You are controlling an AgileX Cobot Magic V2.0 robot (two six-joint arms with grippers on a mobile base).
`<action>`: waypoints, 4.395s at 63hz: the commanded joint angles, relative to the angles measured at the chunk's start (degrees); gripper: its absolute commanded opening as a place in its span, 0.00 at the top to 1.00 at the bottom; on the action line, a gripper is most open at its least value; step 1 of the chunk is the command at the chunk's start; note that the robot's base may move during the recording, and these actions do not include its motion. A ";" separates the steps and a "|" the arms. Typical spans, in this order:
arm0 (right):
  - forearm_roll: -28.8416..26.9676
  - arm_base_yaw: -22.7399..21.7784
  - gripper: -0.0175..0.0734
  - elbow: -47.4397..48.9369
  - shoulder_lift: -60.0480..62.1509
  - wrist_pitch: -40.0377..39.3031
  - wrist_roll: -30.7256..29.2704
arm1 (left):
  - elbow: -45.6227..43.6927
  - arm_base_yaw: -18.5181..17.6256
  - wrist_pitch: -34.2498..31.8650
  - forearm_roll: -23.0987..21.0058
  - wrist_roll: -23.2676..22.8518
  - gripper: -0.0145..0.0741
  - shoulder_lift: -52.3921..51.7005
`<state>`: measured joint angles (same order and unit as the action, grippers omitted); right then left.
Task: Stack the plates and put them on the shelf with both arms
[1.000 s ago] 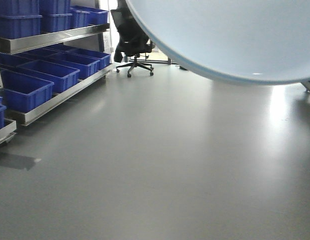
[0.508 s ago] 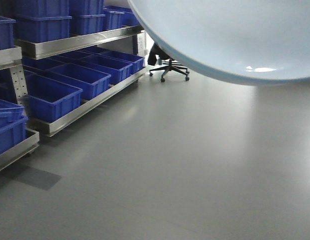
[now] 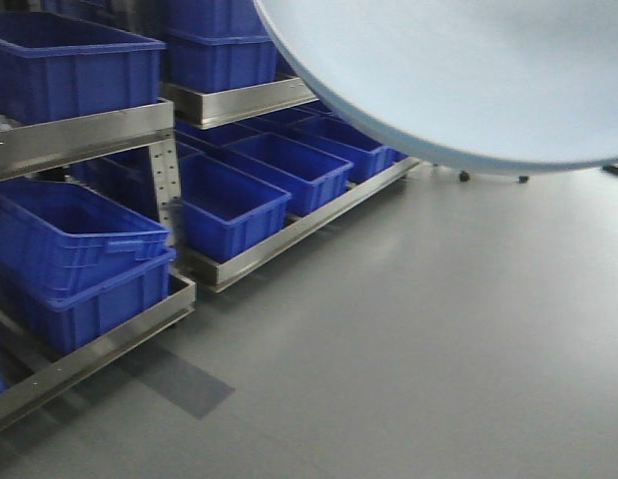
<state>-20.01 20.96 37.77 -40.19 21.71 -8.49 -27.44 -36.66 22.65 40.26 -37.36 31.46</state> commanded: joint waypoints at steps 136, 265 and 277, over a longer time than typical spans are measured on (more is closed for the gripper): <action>-0.85 0.09 0.75 1.85 0.30 -4.94 -0.15 | -1.68 -0.29 -3.33 1.24 -0.16 0.74 0.32; 1.13 0.09 0.75 39.29 -47.33 5.88 -6.86 | -1.68 -0.29 -3.82 1.24 -0.16 0.74 0.32; 2.10 0.09 0.74 41.35 -53.77 7.73 -6.86 | -1.68 -0.29 -3.82 1.24 -0.16 0.74 0.32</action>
<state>-17.55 20.96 76.19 -94.51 31.94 -14.96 -27.44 -36.66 22.57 40.26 -37.36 31.46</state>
